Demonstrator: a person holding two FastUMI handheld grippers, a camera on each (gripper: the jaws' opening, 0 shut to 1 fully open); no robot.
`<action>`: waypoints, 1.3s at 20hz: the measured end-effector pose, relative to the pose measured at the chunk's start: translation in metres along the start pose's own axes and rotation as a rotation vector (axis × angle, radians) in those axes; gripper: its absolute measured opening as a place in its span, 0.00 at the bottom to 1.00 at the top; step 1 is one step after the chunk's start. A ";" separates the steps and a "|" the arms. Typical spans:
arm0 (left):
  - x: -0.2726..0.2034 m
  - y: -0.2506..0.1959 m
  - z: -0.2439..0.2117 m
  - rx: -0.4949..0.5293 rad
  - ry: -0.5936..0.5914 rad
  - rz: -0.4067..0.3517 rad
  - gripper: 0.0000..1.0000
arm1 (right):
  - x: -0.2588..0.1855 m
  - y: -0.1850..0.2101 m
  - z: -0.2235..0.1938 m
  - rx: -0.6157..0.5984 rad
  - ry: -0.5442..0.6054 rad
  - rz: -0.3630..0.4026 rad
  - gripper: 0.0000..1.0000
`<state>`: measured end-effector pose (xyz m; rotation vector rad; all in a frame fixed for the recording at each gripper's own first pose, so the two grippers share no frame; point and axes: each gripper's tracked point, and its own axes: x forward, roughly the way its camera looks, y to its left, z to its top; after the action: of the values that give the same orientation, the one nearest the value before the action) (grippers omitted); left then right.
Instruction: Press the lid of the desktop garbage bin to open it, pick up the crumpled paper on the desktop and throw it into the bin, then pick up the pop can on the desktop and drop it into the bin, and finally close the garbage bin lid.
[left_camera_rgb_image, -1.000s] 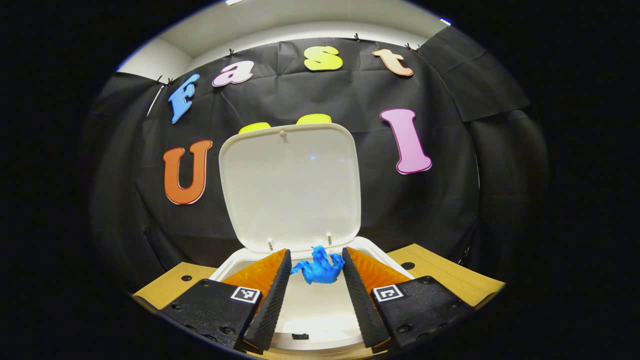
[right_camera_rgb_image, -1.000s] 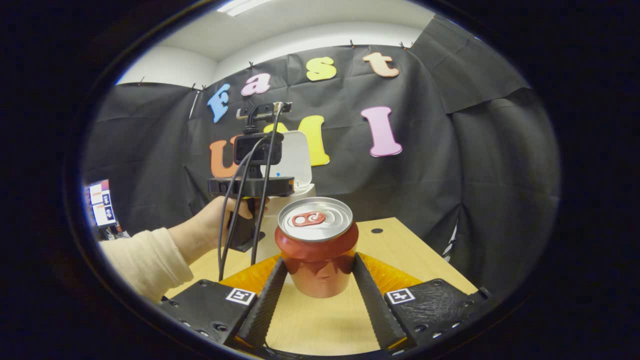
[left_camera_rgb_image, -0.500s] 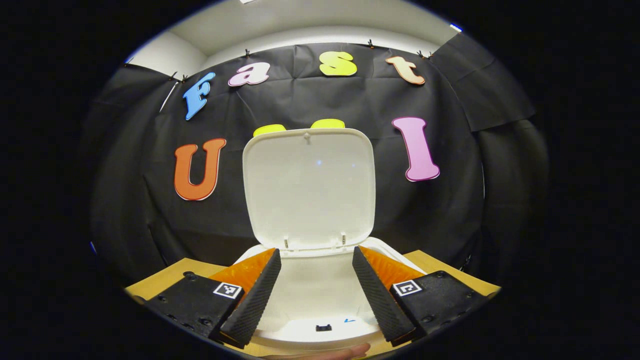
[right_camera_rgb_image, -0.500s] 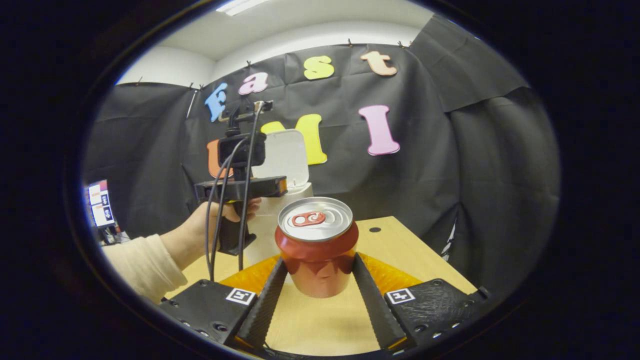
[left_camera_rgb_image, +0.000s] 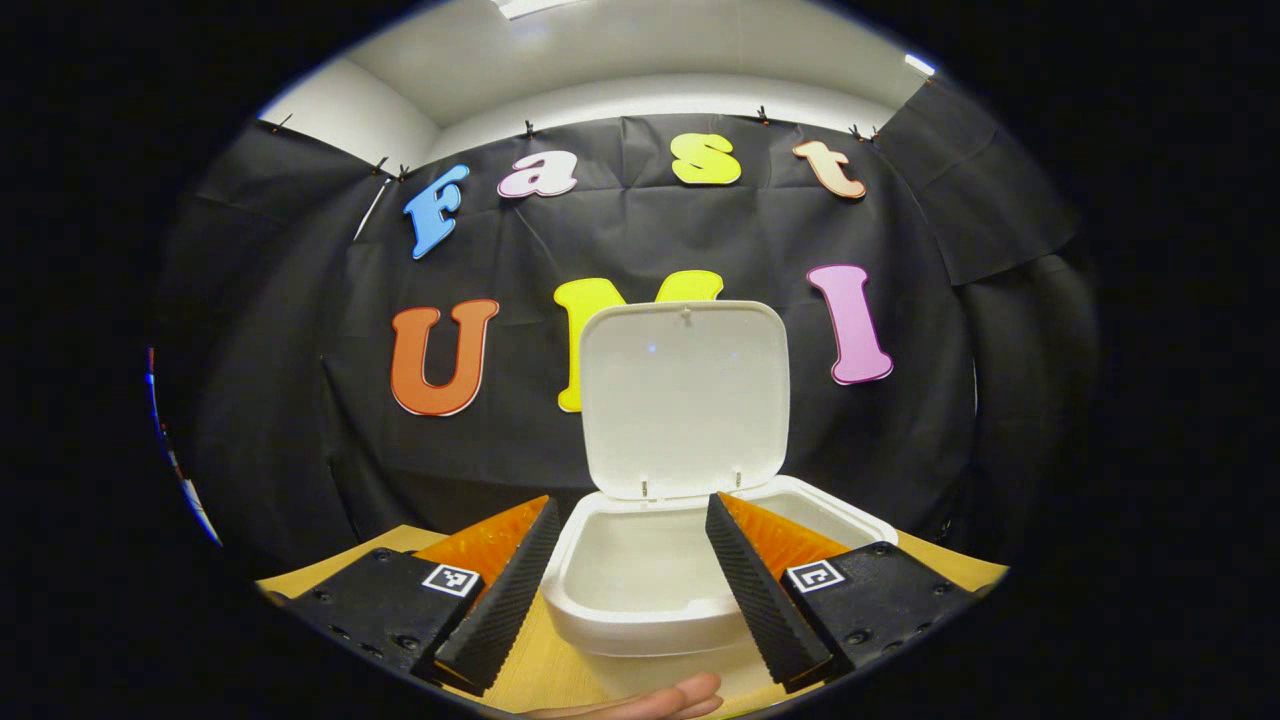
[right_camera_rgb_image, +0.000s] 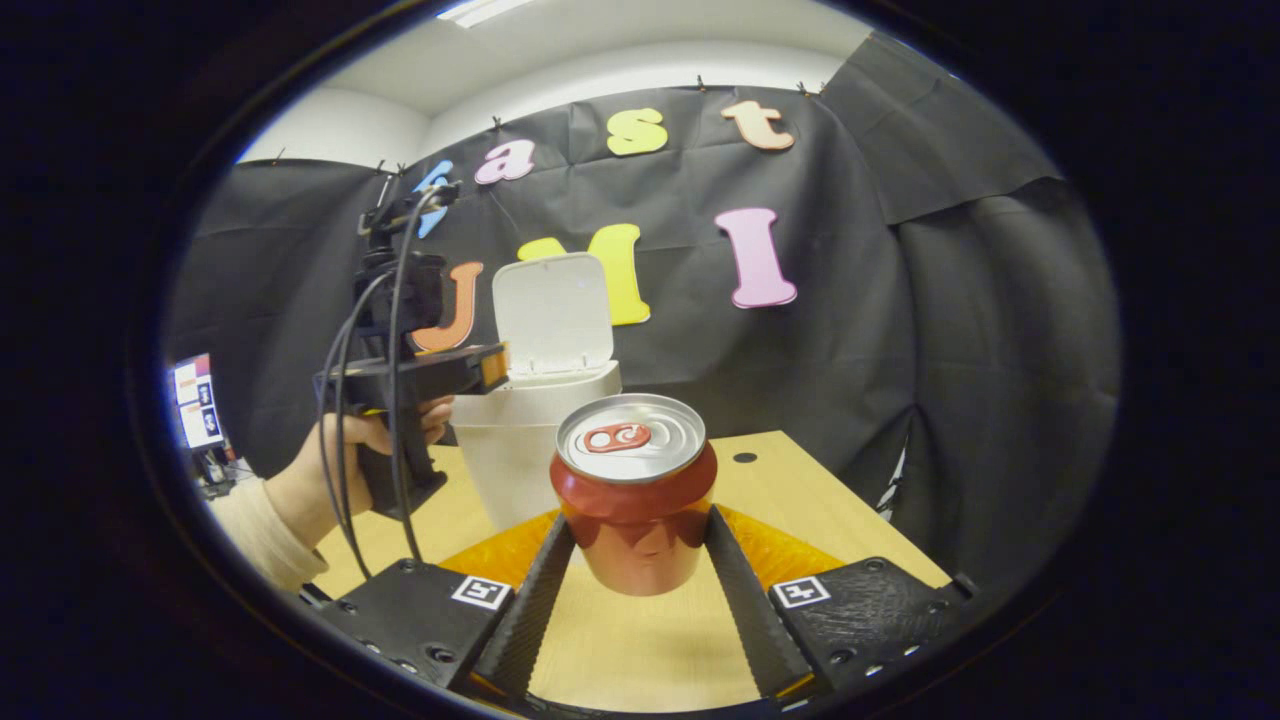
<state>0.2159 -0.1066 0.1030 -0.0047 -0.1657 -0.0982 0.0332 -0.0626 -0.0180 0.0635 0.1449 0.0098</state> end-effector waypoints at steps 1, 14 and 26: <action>-0.007 0.001 0.000 -0.018 -0.007 -0.009 0.96 | 0.001 0.000 0.000 -0.002 -0.001 -0.004 0.80; -0.093 0.057 -0.041 0.015 0.049 0.056 0.96 | 0.006 0.010 -0.010 0.012 0.014 -0.009 0.78; -0.165 0.119 -0.088 0.036 0.092 0.182 0.96 | 0.012 0.017 -0.021 -0.050 0.001 -0.087 0.78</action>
<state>0.0804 0.0267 -0.0105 0.0203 -0.0744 0.0861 0.0421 -0.0442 -0.0389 0.0071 0.1480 -0.0732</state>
